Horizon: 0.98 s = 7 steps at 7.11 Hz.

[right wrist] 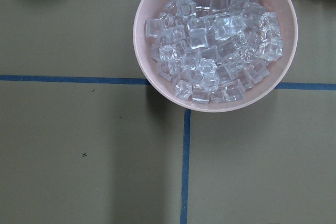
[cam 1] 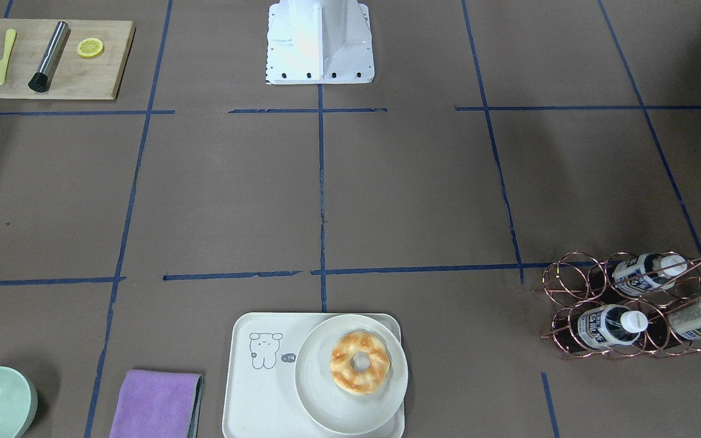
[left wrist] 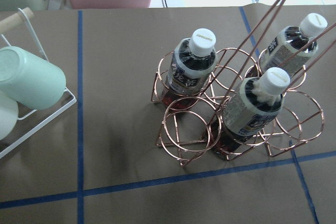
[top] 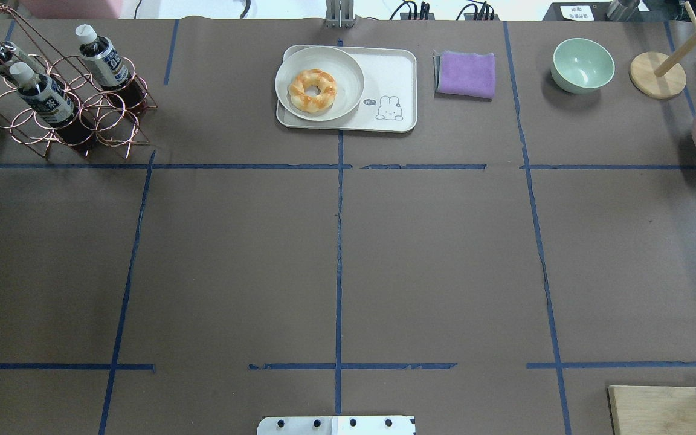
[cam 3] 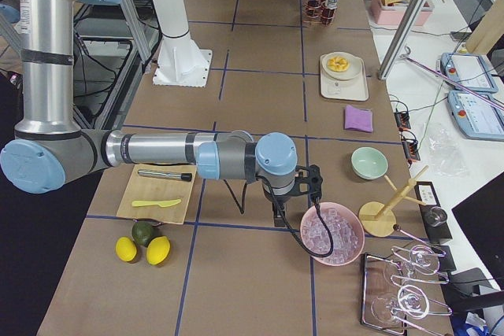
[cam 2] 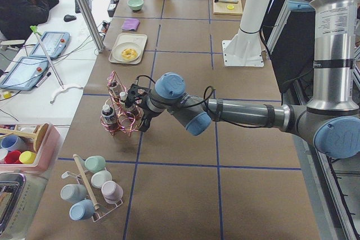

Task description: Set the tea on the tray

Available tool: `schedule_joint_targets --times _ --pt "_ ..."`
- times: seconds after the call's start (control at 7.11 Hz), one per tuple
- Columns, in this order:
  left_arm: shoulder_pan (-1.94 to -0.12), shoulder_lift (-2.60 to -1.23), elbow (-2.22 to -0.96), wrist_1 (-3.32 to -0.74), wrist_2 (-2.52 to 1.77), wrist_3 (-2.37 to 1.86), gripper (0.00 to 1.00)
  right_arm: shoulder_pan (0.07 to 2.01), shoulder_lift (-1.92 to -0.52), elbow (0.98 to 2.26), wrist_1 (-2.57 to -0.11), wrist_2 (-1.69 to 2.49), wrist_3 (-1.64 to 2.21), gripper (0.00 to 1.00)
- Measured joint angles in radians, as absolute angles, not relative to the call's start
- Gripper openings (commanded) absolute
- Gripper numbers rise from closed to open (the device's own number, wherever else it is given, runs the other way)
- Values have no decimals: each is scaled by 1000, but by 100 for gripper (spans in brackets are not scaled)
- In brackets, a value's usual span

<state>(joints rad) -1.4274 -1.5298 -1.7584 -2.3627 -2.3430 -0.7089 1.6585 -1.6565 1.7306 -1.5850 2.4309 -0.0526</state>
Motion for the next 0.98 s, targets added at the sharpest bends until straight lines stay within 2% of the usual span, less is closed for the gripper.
schedule_joint_targets --times 0.42,0.98 --pt "-1276 -1543 -1851 -2364 -2128 -851 100 1658 -1672 1724 -1570 2435 -53 100" --pt "-1079 -1544 -1909 -2361 -1752 -907 100 1658 -1675 1722 -1566 2436 -52 100"
